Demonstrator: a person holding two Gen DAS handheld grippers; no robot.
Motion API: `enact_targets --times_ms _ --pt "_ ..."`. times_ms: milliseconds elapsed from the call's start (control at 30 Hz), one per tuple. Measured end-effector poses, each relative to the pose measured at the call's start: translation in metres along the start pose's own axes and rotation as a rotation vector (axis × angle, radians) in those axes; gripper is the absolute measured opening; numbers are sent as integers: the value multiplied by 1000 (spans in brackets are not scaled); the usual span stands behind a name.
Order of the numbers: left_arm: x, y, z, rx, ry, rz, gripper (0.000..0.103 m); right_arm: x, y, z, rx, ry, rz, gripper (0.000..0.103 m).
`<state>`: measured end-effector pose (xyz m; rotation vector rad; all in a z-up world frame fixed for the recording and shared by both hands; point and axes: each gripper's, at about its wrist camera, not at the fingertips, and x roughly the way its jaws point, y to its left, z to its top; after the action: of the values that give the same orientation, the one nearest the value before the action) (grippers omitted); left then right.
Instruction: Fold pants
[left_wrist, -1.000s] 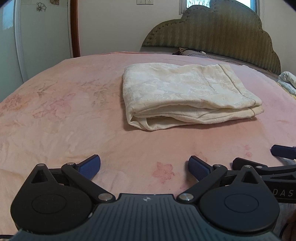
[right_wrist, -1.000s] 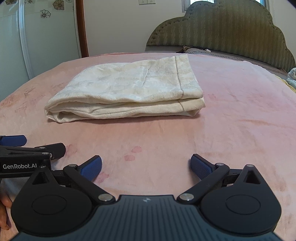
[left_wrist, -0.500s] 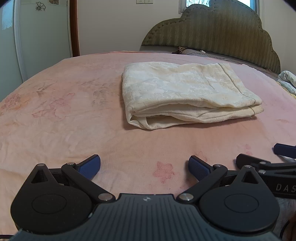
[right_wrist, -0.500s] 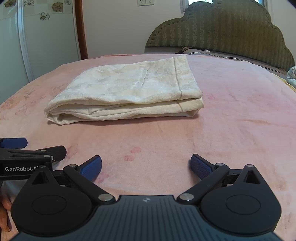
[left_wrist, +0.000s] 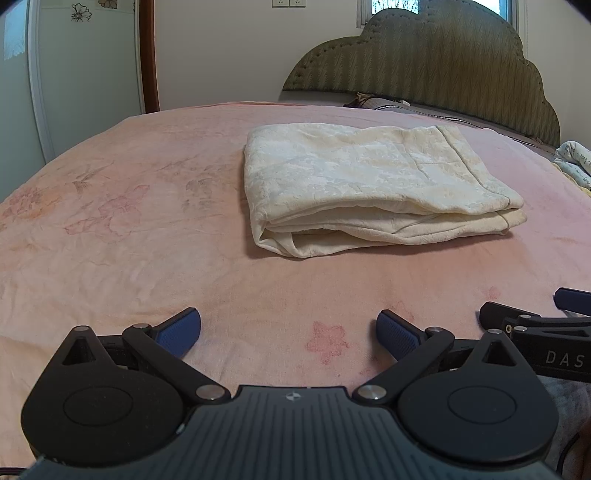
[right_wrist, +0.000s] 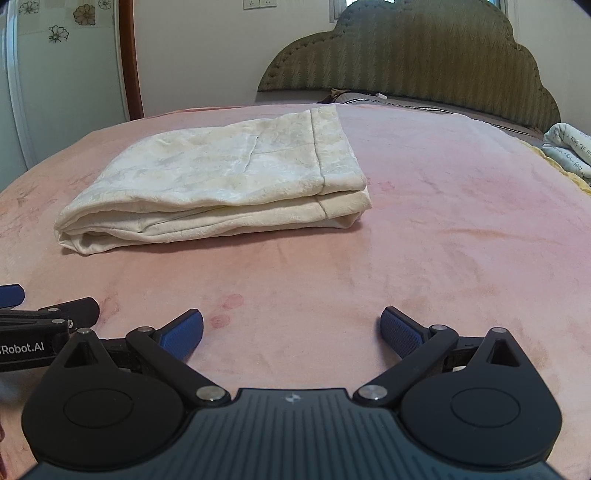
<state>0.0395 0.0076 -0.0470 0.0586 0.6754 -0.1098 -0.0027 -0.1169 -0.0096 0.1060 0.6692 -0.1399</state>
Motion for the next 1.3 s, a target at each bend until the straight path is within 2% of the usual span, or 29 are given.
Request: enact_targets --times_ms 1300 --pt "0 -1 0 7 3 4 103 -2 -2 1 13 -3 14 103"
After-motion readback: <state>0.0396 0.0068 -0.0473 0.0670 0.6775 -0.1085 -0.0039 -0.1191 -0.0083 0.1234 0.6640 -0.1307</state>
